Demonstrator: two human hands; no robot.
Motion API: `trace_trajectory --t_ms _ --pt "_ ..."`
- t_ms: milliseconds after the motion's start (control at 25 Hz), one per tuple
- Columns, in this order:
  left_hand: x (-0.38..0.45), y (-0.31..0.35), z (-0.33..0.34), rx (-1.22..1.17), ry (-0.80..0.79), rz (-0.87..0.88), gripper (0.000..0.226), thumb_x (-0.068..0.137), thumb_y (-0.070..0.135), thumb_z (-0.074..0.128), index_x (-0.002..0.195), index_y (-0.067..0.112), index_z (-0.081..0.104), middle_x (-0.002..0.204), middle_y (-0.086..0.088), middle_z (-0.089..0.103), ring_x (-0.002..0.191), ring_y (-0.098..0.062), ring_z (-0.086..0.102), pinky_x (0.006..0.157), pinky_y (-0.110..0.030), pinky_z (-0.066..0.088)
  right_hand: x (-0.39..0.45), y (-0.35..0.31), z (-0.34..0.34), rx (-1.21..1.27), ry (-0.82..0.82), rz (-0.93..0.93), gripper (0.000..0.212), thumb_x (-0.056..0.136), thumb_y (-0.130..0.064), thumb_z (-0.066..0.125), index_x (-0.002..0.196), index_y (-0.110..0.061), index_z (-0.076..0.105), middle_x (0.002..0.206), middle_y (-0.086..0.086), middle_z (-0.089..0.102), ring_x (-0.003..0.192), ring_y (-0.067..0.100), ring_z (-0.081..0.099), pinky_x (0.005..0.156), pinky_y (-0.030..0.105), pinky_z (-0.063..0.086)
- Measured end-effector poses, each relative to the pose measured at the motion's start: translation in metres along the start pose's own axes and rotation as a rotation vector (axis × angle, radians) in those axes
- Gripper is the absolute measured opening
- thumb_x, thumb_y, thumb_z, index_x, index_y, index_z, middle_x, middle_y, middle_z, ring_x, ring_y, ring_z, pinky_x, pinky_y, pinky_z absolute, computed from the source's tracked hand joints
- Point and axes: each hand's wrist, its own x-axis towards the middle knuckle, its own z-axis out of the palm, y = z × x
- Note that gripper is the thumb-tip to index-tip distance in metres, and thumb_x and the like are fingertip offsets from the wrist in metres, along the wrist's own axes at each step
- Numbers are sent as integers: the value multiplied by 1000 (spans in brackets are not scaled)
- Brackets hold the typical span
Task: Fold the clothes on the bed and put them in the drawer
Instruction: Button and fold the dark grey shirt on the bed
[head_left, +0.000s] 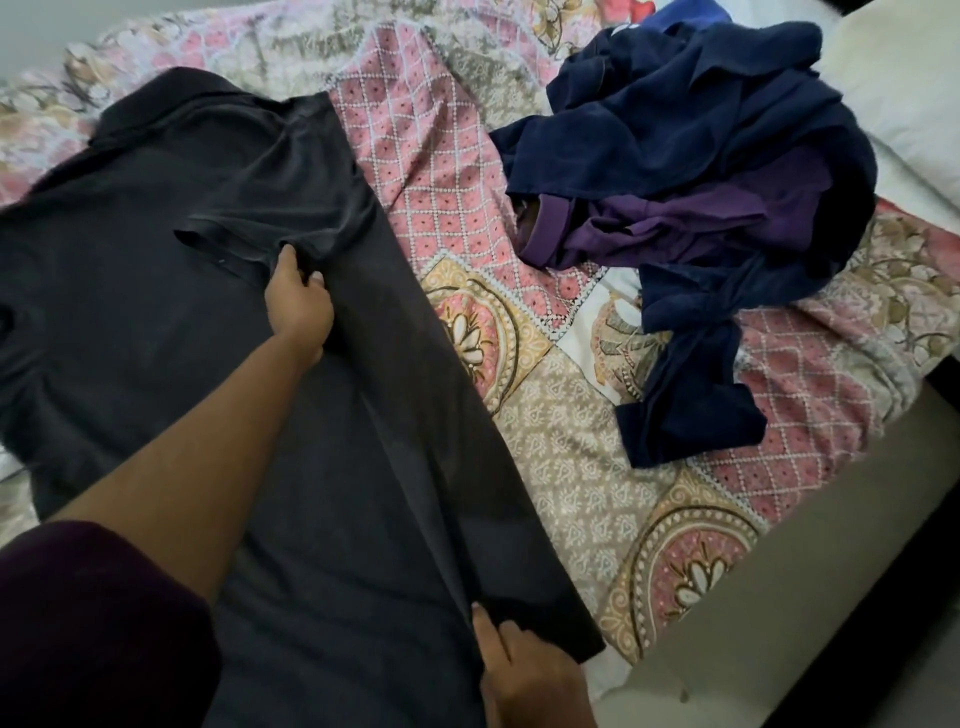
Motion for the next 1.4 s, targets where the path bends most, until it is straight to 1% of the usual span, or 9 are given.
trace_trajectory --t_ms 120,200,360,640,760,920,1040,1200,1400 --pt "2 -8 -7 63 20 28 52 93 12 52 141 11 33 137 -6 47 121 -25 49 103 -39 43 10 -1 -12 142 -22 -6 29 76 -40 48 64 -23 68 52 -2 54 37 14 45 35 18 32" --pt "-2 -7 -8 73 61 43 48 88 10 57 132 11 38 125 -4 52 106 -20 54 94 -33 46 32 -1 -18 234 25 -41 30 81 -34 50 56 -20 59 55 -1 49 44 15 45 40 25 35" --pt "-16 -1 -8 -12 212 -31 34 89 8 51 121 10 40 118 -2 55 98 -15 53 83 -25 42 117 -7 0 361 98 -55 39 95 -25 39 60 -13 51 60 3 47 51 21 47 44 32 38" --pt "-9 9 -12 -330 438 -297 13 94 12 45 106 15 41 85 9 47 81 -12 50 74 -25 42 259 -35 51 260 93 -163 24 79 -20 44 63 -7 56 65 11 54 57 30 52 47 32 41" --pt "6 3 -19 -329 435 -362 15 93 22 51 103 17 42 78 11 46 76 -11 50 75 -28 45 272 -42 58 211 51 -164 23 77 -22 42 67 -8 57 67 11 54 58 29 53 46 28 40" --pt "16 -2 -25 -275 337 -308 31 88 40 57 96 16 40 79 7 50 68 -9 51 62 -25 44 238 -42 55 183 36 -76 32 80 -38 44 73 -10 58 70 8 54 59 24 54 45 27 40" --pt "7 -14 -23 -142 205 -186 37 84 46 62 92 17 39 87 -2 59 80 -23 64 74 -39 54 201 -46 40 127 -89 -12 47 72 -57 55 78 -11 58 71 5 55 58 21 55 41 24 40" --pt "-18 -21 -16 -58 101 -122 40 81 40 69 97 18 40 76 4 56 76 -20 66 73 -39 56 153 -51 15 105 -322 72 44 52 -43 78 77 -12 57 68 2 55 50 19 56 37 19 33" --pt "-37 -23 -15 -134 15 -205 32 82 25 71 100 14 48 73 5 57 61 -7 59 64 -26 54 99 -44 -22 100 -767 207 37 86 -32 50 114 -9 43 116 10 49 105 28 53 73 32 43"
